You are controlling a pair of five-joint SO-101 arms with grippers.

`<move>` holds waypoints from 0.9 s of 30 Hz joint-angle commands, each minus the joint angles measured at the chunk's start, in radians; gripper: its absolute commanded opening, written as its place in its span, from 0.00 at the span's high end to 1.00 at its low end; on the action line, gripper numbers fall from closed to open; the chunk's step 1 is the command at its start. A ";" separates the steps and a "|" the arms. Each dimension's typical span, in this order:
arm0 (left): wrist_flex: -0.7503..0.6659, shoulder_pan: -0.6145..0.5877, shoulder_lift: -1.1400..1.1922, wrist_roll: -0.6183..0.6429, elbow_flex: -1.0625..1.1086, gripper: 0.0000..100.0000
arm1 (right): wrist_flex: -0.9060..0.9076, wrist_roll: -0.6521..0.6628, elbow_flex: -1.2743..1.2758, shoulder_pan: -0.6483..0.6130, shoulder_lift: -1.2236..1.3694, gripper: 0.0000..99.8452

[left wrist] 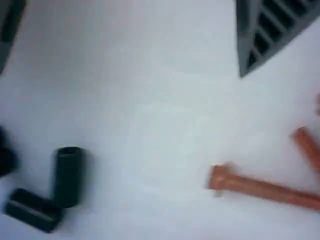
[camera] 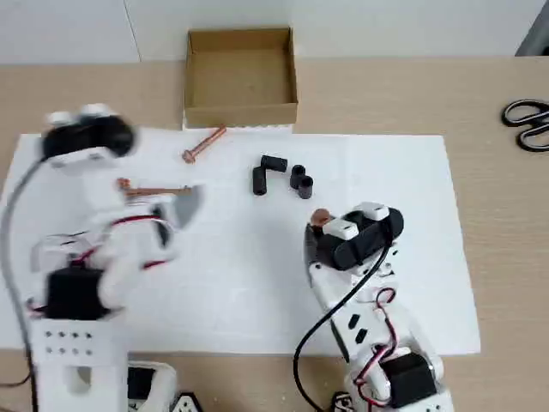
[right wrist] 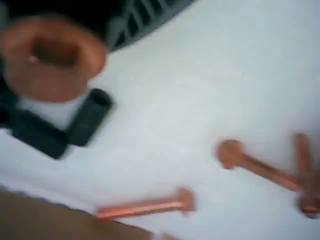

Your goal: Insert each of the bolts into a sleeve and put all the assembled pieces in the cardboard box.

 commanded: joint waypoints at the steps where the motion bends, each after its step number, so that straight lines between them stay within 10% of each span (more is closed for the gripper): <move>1: 0.063 -0.160 -0.009 -0.018 -0.047 0.72 | -0.107 0.040 -0.130 0.102 0.110 1.00; 27: 0.101 -0.219 -0.008 -0.018 -0.041 0.72 | -1.112 0.032 -1.482 0.071 2.074 1.00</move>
